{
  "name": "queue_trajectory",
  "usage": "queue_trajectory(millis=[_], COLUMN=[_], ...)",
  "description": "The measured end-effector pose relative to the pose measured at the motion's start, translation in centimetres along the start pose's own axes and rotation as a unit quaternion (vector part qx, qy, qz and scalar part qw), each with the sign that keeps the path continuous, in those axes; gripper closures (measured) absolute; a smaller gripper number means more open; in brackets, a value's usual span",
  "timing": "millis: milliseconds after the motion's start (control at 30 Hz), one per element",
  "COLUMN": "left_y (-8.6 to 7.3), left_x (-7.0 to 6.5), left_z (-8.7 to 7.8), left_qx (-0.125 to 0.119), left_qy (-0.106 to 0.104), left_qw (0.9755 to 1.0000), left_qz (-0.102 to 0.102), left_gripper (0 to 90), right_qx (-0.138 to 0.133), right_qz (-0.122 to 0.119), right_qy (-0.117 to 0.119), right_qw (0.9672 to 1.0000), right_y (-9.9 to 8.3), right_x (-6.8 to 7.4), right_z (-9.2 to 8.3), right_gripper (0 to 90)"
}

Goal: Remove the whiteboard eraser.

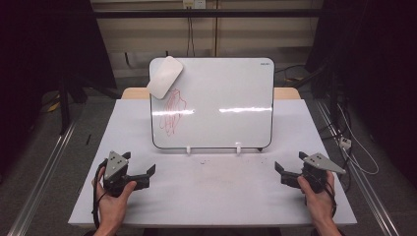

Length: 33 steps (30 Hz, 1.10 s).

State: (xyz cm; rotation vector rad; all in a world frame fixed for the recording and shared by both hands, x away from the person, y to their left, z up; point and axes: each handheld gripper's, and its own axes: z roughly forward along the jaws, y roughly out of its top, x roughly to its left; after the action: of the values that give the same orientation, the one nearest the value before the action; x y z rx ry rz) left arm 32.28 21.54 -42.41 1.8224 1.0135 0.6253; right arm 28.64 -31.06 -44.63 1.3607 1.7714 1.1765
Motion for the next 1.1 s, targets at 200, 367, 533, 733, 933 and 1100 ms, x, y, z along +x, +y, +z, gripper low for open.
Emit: queue_trajectory(millis=[200,367,533,733,933,1100], left_y=[0.0,0.3,0.8,1.9,3.3,3.9], left_x=[0.0,0.1,0.2,0.6,1.2,1.3], left_z=[0.1,0.5,1.0,1.7,2.2,2.6], left_qx=[0.012,0.016,0.014,0.015,0.019,0.017], left_qy=[0.0,0.006,-0.002,-0.006,-0.008,-0.014], left_qw=[0.9999,0.9998,0.9999,0.9998,0.9997,0.9994], left_qz=[0.001,0.007,0.002,0.015,0.011,0.027], left_gripper=[6.3,7.4,7.8,10.3,9.8,4.0], right_qx=[0.001,0.002,0.004,0.008,0.011,0.013], right_qz=[-0.003,-0.001,-0.003,-0.001,-0.003,-0.001], right_qy=[0.012,0.016,0.017,0.018,0.021,0.028], right_qw=[0.9999,0.9999,0.9998,0.9998,0.9997,0.9995], right_y=[0.1,0.1,0.0,0.0,0.0,0.0], right_x=[0.1,0.2,0.3,0.4,0.5,0.6], right_z=[0.4,0.6,0.7,0.7,0.9,1.0], right_gripper=[4.7,4.6,4.6,4.6,4.7,5.8])
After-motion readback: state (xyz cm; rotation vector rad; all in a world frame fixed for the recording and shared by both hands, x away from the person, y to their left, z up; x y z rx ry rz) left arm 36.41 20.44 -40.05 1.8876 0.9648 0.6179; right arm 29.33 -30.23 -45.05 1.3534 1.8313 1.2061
